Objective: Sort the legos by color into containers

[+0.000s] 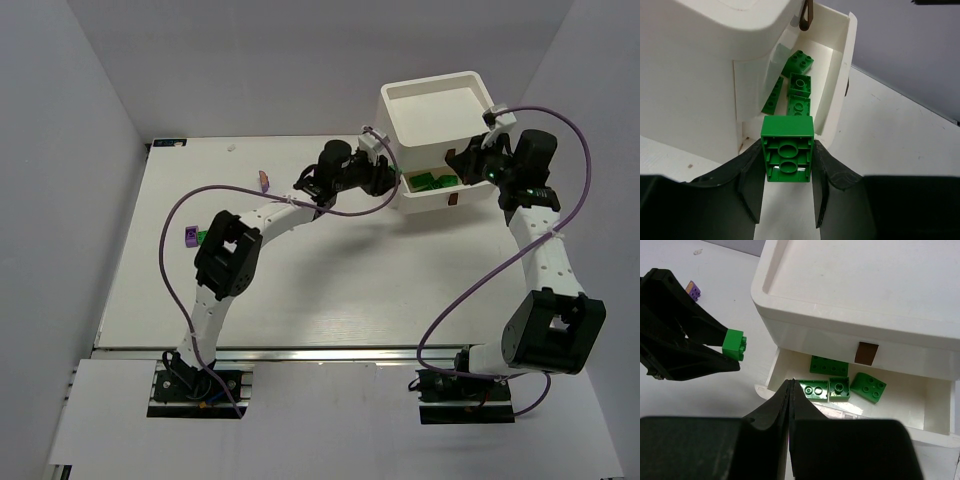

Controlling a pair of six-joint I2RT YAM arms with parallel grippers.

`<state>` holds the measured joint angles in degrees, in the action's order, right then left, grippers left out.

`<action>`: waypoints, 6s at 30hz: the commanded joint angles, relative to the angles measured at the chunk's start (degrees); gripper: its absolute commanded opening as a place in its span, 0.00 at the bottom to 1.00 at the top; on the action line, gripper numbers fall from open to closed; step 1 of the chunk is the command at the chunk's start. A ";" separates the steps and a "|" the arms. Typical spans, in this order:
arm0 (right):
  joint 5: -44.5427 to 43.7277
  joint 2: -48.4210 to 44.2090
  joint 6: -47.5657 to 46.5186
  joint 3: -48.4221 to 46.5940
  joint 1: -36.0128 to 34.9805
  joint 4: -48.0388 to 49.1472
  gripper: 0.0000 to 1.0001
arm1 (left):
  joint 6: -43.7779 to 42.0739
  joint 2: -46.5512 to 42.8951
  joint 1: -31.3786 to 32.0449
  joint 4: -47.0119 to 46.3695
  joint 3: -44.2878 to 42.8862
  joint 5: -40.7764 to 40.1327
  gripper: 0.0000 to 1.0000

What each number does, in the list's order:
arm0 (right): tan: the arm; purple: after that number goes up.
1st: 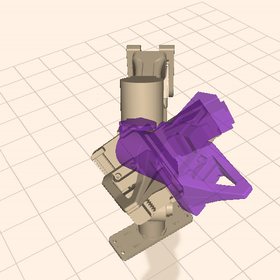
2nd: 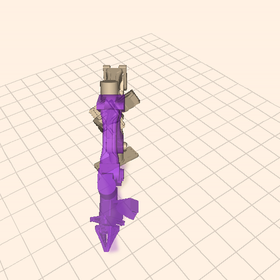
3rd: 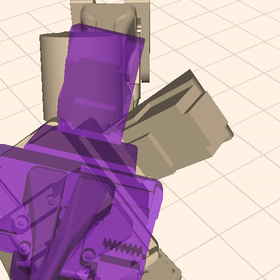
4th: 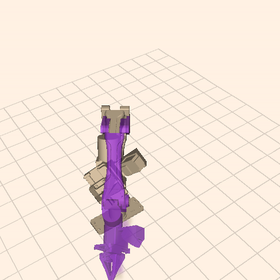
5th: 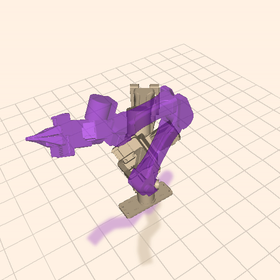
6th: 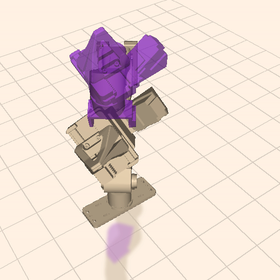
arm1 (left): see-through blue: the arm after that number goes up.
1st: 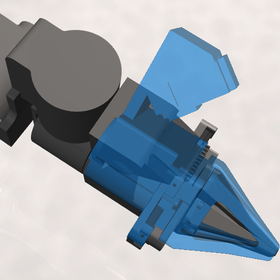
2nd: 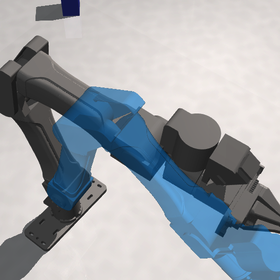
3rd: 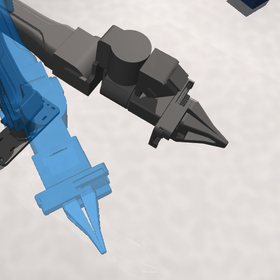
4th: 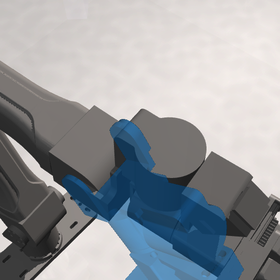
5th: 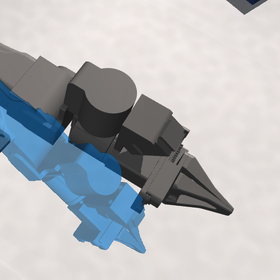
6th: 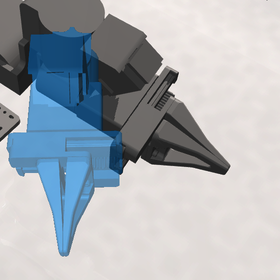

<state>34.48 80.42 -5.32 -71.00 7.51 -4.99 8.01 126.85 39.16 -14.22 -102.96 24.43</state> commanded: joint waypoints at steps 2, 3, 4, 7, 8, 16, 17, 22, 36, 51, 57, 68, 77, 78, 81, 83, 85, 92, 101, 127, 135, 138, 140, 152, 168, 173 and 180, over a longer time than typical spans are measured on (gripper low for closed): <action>-0.46 0.70 -1.01 -1.51 0.23 -0.55 0.00 | 0.95 -7.93 0.13 -3.62 1.62 2.99 0.00; -0.29 0.61 -1.01 -1.42 0.23 -0.37 0.00 | 0.95 -7.32 0.74 -3.45 0.84 3.61 0.00; -0.29 0.70 -0.83 -1.42 0.23 -0.19 0.00 | 1.04 -6.53 0.75 -3.01 -0.22 4.48 0.00; -0.29 0.44 -0.65 -1.51 0.31 -0.36 0.00 | 1.22 -2.67 1.88 -2.04 -5.75 4.41 0.00; -0.38 0.35 -0.57 -1.33 0.31 -0.28 0.00 | 1.04 -0.74 1.89 -1.87 -8.37 4.14 0.00; -1.26 -2.29 -0.66 1.30 0.49 0.51 0.00 | 0.95 6.56 3.47 -0.28 -17.62 3.26 0.01; -1.17 -2.37 -0.31 1.57 0.40 0.60 0.00 | 1.13 7.09 3.47 -0.28 -18.24 2.91 0.01; -1.08 -2.90 0.05 2.27 0.49 1.04 0.00 | 2.62 10.52 4.52 -1.69 -20.96 1.51 0.03; -0.64 -4.92 0.75 5.17 1.19 1.48 0.00 | 1.84 14.83 5.05 -0.11 -24.22 -5.79 0.35; 0.15 -4.57 0.58 5.26 1.37 1.57 0.00 | 0.78 13.52 5.05 3.05 -23.35 -8.16 0.69; -0.11 -4.49 0.58 5.00 1.37 1.48 0.00 | -0.01 10.44 3.91 3.84 -19.04 -12.89 0.70; -0.73 -4.05 -0.30 4.12 1.72 1.30 0.00 | -0.19 1.14 0.83 -0.98 -6.74 -16.52 0.70; -3.87 -2.91 -1.98 -0.78 3.13 -1.59 0.26 | 1.12 -18.37 0.31 -1.08 9.86 -17.02 0.71; -4.76 -2.03 0.99 -1.85 3.65 -2.12 0.30 | 1.91 -20.39 0.31 -0.38 13.80 -18.00 0.71; -1.88 -0.36 4.87 -6.77 6.11 -4.84 0.38 | 5.52 -28.91 -1.01 3.83 20.58 -21.42 0.71; -0.12 0.43 7.95 -10.27 7.26 -6.33 0.41 | 7.80 -35.51 -2.24 5.42 27.09 -22.84 0.72; -1.68 1.93 10.75 -12.92 7.78 -7.22 0.45 | 9.30 -41.99 -2.24 8.06 33.04 -26.26 0.75; -10.66 9.39 14.03 -23.73 7.52 -8.72 0.54 | 16.24 -56.96 -2.77 18.16 45.55 -38.57 0.95; -17.26 25.73 10.86 -36.04 7.52 -6.34 0.55 | 19.15 -65.41 -3.30 25.20 49.96 -44.37 0.96; -13.92 39.99 6.46 -46.34 7.52 -5.82 0.27 | 19.24 -65.85 -3.30 30.30 48.73 -48.24 0.96; -9.87 35.25 7.69 -40.45 6.91 -7.40 0.12 | 20.29 -67.96 -3.30 30.83 50.57 -49.56 0.96; -10.31 33.49 8.31 -37.99 6.29 -6.96 0.12 | 20.29 -68.22 -3.30 31.01 50.84 -49.91 0.96; -10.14 32.96 8.84 -37.63 6.03 -7.39 0.12 | 20.20 -68.22 -3.30 31.01 50.84 -50.09 0.96; -7.59 31.11 12.17 -36.14 4.71 -8.80 0.12 | 20.47 -68.40 -3.30 30.74 51.72 -50.61 0.96; -8.55 27.51 15.08 -35.70 6.55 -7.67 0.83 | 20.47 -61.38 -4.43 29.25 48.56 -53.52 0.97; -11.01 24.79 14.21 -35.87 8.31 -5.30 0.89 | 21.25 -58.91 -6.02 28.72 47.06 -54.31 0.97; -15.58 19.26 7.64 -34.73 10.51 -2.04 0.89 | 23.01 -53.20 -9.01 32.32 42.49 -54.66 0.96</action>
<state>21.28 104.57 6.83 -105.95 17.04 -11.55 29.63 72.60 31.18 16.43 -57.01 -28.88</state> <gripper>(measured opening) 0.893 0.966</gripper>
